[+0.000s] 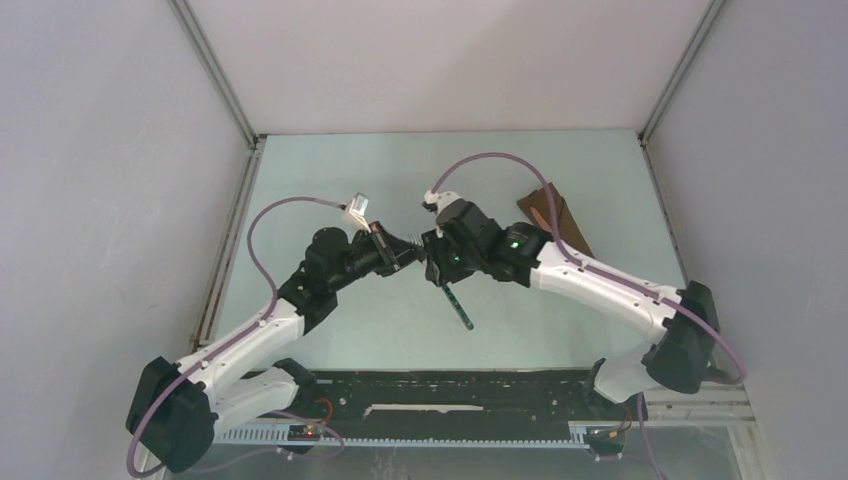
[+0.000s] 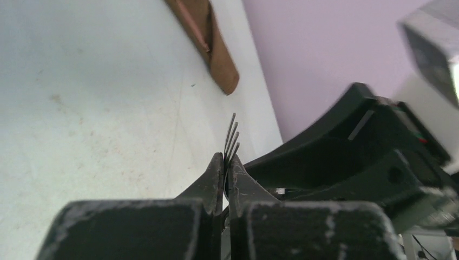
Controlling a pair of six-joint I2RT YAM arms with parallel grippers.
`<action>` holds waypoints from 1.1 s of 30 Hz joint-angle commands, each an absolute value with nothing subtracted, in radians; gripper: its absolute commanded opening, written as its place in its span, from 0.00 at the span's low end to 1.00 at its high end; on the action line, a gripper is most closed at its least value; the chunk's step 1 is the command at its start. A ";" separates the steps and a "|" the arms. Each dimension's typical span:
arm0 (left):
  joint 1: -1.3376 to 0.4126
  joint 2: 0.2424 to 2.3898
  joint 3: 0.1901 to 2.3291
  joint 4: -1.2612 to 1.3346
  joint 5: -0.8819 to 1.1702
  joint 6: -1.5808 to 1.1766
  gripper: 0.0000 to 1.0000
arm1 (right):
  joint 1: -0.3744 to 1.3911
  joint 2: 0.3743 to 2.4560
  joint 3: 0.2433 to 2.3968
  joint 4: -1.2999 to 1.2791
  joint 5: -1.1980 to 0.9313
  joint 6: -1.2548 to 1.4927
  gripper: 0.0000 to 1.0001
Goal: Fold the napkin into a case and place the utensils inside
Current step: Pass from the left arm to the right
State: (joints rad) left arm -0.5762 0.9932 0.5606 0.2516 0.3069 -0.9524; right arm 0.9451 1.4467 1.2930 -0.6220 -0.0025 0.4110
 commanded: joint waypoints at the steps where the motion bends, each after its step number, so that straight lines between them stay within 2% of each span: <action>1: -0.586 1.007 0.576 0.150 0.262 -0.900 0.00 | 1.038 1.536 1.416 -0.810 0.347 0.324 0.48; 6: -0.589 0.997 0.566 0.148 0.261 -0.896 0.00 | 1.072 1.577 1.472 -0.843 0.352 0.303 0.50; 11: -0.589 0.992 0.560 0.153 0.262 -0.899 0.00 | 1.062 1.586 1.464 -0.816 0.252 0.298 0.44; 15: -0.588 0.988 0.558 0.148 0.255 -0.895 0.00 | 1.073 1.599 1.480 -0.812 0.258 0.292 0.38; 20: -0.588 0.993 0.557 0.149 0.259 -0.896 0.00 | 1.081 1.617 1.506 -0.817 0.249 0.282 0.41; 22: -0.589 0.991 0.557 0.149 0.258 -0.896 0.00 | 1.081 1.619 1.508 -0.820 0.247 0.279 0.34; 25: -0.588 0.992 0.557 0.149 0.259 -0.895 0.00 | 1.077 1.625 1.515 -0.824 0.245 0.276 0.07; 26: -0.588 0.992 0.557 0.152 0.261 -0.899 0.00 | 1.074 1.625 1.513 -0.824 0.240 0.275 0.02; 30: -0.587 0.998 0.569 0.158 0.270 -0.897 0.00 | 1.060 1.611 1.478 -0.799 0.244 0.249 0.00; 31: -0.583 1.002 0.578 0.142 0.271 -0.889 0.03 | 1.046 1.594 1.447 -0.769 0.254 0.233 0.00; 32: -0.580 1.001 0.587 0.127 0.268 -0.884 0.21 | 1.024 1.567 1.402 -0.728 0.252 0.208 0.00; 33: -0.574 0.996 0.588 0.121 0.264 -0.885 0.34 | 0.987 1.535 1.345 -0.676 0.216 0.170 0.00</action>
State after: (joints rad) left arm -0.5816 1.0119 0.5617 0.1158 0.2638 -0.9070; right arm 1.0615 1.6207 1.4582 -0.7887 0.2222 0.2668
